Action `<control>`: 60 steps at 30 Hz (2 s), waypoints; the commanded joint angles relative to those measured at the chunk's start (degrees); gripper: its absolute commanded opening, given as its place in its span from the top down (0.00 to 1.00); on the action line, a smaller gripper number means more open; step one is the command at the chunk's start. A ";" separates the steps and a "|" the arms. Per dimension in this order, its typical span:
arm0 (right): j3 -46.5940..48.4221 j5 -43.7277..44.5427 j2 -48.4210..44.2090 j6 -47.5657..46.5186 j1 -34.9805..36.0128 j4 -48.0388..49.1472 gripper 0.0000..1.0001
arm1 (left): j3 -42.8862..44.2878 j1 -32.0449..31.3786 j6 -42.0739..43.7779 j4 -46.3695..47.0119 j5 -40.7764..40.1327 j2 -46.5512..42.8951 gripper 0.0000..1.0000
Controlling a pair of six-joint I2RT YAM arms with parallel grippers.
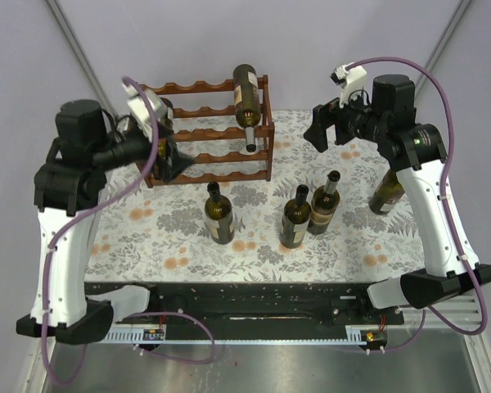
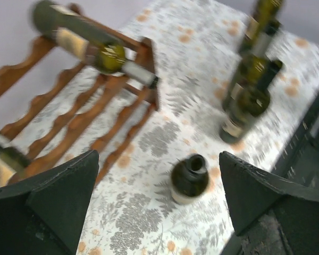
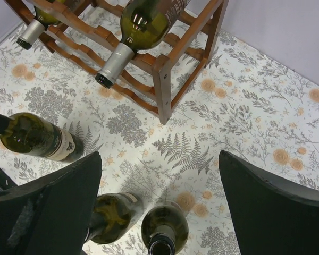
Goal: Put the wine bottle on the wine rack
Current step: Pick up the wine bottle from the center of the board.
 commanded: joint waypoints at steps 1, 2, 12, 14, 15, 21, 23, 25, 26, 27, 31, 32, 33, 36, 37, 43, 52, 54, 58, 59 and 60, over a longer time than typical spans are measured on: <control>-1.82 -0.27 -2.37 0.22 -0.14 3.52 0.00 | -4.98 -9.64 13.45 -10.97 -4.38 -2.76 0.01; -1.99 -0.88 -2.46 0.65 -0.14 3.52 0.01 | -6.12 -11.66 14.77 -11.59 -6.13 -3.37 0.01; -2.08 -3.61 -2.28 2.15 -0.14 3.88 0.01 | -15.00 -20.82 16.36 -9.49 -12.21 -1.54 0.01; -1.82 -4.40 -2.28 2.33 -0.14 3.61 0.01 | -16.67 -21.79 15.92 -7.12 -14.13 -0.92 0.01; -1.82 -5.01 -2.28 2.50 -0.14 3.53 0.01 | -17.20 -21.96 15.92 -6.59 -14.84 -0.75 0.01; -0.94 -7.83 -1.67 3.29 -0.14 3.35 0.01 | -20.63 -22.76 15.92 -4.04 -13.97 1.36 0.12; -0.50 -8.18 -1.32 3.47 -0.14 3.26 0.01 | -21.25 -22.76 15.75 -2.63 -13.62 2.24 0.17; -0.50 -8.45 -1.23 3.56 -0.14 3.35 0.01 | -21.25 -23.11 15.75 -2.63 -13.01 3.29 0.22; -0.59 -8.62 -1.31 3.56 -0.14 3.26 0.01 | -21.25 -23.11 15.66 -2.45 -12.83 3.73 0.26; -0.76 -8.62 -1.49 3.47 -0.06 3.35 0.01 | -21.25 -23.11 15.57 -1.93 -12.65 4.09 0.28; -1.20 -8.36 -1.84 3.30 -0.14 3.35 0.01 | -21.96 -23.28 15.31 -0.69 -12.12 4.79 0.46; -1.29 -8.36 -2.02 3.21 -0.14 3.35 0.00 | -21.78 -23.29 15.31 -0.61 -12.21 5.14 0.48; -1.47 -8.27 -2.28 3.21 -0.14 3.35 0.01 | -21.95 -23.29 15.39 -0.69 -12.30 5.41 0.48; -1.99 -8.44 -2.72 3.03 -0.14 3.26 0.01 | -21.95 -23.29 15.57 -0.69 -12.56 5.23 0.49; -2.08 -8.27 -2.81 2.94 -0.14 3.26 0.01 | -22.22 -23.29 15.74 -0.87 -12.65 5.06 0.49; -2.52 -8.62 -3.51 2.68 -0.14 3.35 0.00 | -23.19 -23.46 15.57 -0.69 -11.95 4.79 0.89; -0.50 -13.18 -2.55 4.52 -0.06 3.17 0.00 | -19.95 -23.37 14.78 -0.96 -10.10 2.77 1.00; 0.02 -15.73 -2.02 5.66 0.03 3.52 0.00 | -17.75 -23.46 14.08 -1.04 -10.02 2.51 1.00; 1.25 -17.06 -1.05 5.50 2.13 3.97 0.01 | -11.43 -23.46 12.76 -1.40 -8.26 2.51 1.00; 1.69 -16.62 -0.88 4.97 3.53 3.96 0.01 | -9.93 -23.46 12.15 -1.57 -8.00 2.77 1.00; 1.96 -16.19 -0.70 4.36 4.68 4.05 0.01 | -7.74 -23.46 11.53 -1.92 -7.47 3.03 1.00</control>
